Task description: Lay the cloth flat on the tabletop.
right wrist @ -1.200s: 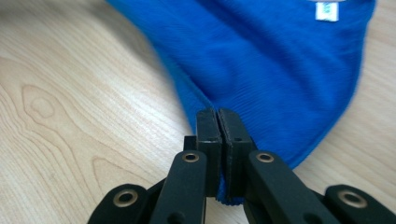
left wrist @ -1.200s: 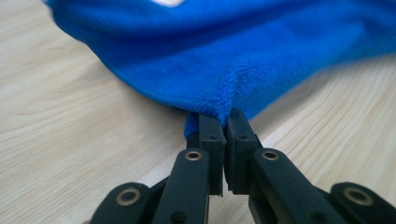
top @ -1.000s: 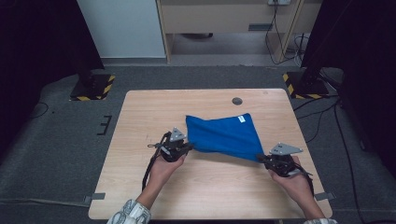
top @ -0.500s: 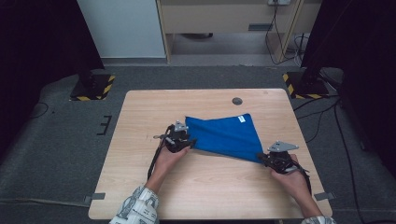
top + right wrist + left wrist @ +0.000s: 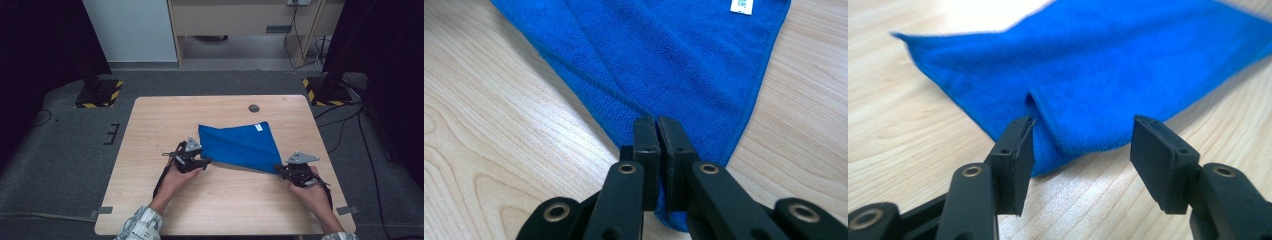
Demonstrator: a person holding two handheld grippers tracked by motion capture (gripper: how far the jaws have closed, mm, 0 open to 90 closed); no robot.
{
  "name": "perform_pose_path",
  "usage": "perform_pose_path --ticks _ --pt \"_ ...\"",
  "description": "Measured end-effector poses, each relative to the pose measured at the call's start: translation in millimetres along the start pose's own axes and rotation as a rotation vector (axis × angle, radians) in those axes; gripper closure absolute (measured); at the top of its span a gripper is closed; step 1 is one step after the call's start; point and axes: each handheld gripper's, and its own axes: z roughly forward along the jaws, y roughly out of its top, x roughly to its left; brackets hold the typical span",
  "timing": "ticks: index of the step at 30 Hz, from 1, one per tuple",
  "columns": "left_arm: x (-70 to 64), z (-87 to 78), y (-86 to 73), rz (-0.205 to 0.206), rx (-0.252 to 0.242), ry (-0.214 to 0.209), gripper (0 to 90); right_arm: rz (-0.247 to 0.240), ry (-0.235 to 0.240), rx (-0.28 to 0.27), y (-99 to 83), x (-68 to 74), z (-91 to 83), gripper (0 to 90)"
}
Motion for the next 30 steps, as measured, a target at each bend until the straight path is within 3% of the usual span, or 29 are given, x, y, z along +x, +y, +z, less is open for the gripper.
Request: perform_pose_path --ticks 1,6,10,14,19,22,28,30 --pt "-1.4 6.2 -2.4 0.004 0.028 -0.004 39.2 0.002 0.0 0.0 -0.2 -0.2 -0.5 87.2" --pt "-4.2 12.3 -4.5 0.024 0.027 -0.005 36.8 -0.001 0.006 -0.009 0.3 1.4 -2.6 87.5" --pt "-4.9 19.6 -5.0 0.029 0.037 -0.003 41.9 -0.008 0.01 -0.019 1.8 4.5 -6.7 87.7" --pt "-5.6 23.9 -4.7 0.043 0.049 -0.002 53.9 -0.009 0.015 -0.026 2.4 7.3 -10.4 87.8" --pt "-2.5 21.4 -4.0 0.027 0.039 -0.002 72.1 -0.011 0.015 -0.028 2.6 7.3 -10.3 87.9" --pt "-3.4 20.0 -3.1 0.038 0.034 0.005 81.1 -0.015 0.017 -0.025 2.6 8.1 -9.9 87.9" --pt "-3.0 8.1 0.0 0.031 0.016 0.001 83.8 -0.026 0.028 -0.028 3.4 13.6 -12.4 87.9" --pt "-3.3 -7.9 0.4 0.033 -0.002 -0.004 83.8 -0.029 0.034 -0.031 3.7 16.8 -14.5 88.0"
